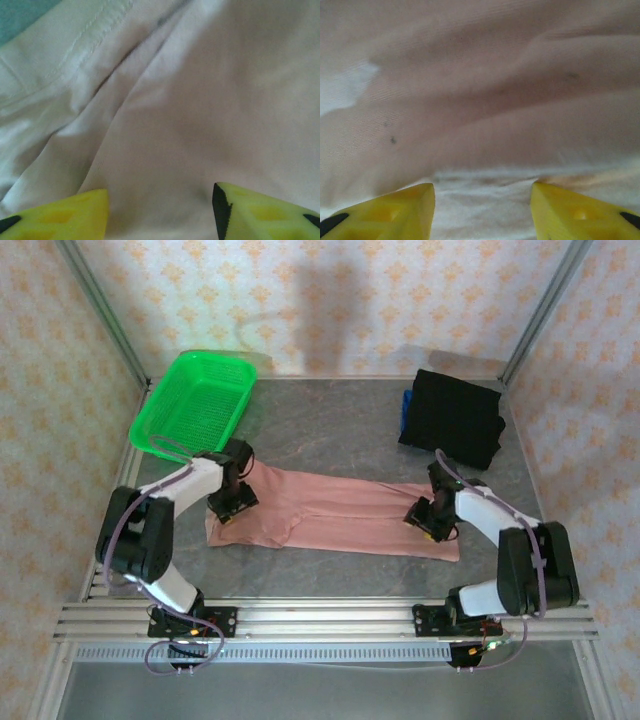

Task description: Fold and stack the t-shirts

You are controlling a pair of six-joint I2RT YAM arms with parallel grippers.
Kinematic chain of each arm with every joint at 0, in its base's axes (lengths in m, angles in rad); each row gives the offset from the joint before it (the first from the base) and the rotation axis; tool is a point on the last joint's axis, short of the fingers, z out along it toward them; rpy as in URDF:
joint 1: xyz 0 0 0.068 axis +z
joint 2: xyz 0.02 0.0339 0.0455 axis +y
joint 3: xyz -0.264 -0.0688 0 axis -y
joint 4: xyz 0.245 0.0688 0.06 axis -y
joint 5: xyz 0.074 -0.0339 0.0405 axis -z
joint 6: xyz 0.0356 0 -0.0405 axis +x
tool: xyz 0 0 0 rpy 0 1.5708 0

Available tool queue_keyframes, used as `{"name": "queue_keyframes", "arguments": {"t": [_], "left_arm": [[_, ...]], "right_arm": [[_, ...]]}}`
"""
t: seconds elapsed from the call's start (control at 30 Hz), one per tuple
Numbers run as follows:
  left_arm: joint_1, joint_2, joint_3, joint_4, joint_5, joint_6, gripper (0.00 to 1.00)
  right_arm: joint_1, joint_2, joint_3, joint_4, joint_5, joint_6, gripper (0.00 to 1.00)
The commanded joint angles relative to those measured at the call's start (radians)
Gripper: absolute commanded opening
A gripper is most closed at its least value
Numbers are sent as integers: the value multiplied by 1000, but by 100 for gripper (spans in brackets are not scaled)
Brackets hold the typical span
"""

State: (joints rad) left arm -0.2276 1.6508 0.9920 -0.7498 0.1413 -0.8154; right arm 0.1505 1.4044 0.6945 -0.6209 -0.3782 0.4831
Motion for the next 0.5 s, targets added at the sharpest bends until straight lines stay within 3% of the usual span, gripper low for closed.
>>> {"name": "queue_keyframes", "arguments": {"t": [0.0,0.23,0.47], "left_arm": [[-4,97,90,42,-75,-10,48],[-8,331,278,25,-77,21,45],[-21,545,605,-42,-73,91,43]], "right_arm": [[45,51,30,46,81,38,44],[158,93,-11,65,126,169,33],[286,85,-64,145,18,327,32]]}}
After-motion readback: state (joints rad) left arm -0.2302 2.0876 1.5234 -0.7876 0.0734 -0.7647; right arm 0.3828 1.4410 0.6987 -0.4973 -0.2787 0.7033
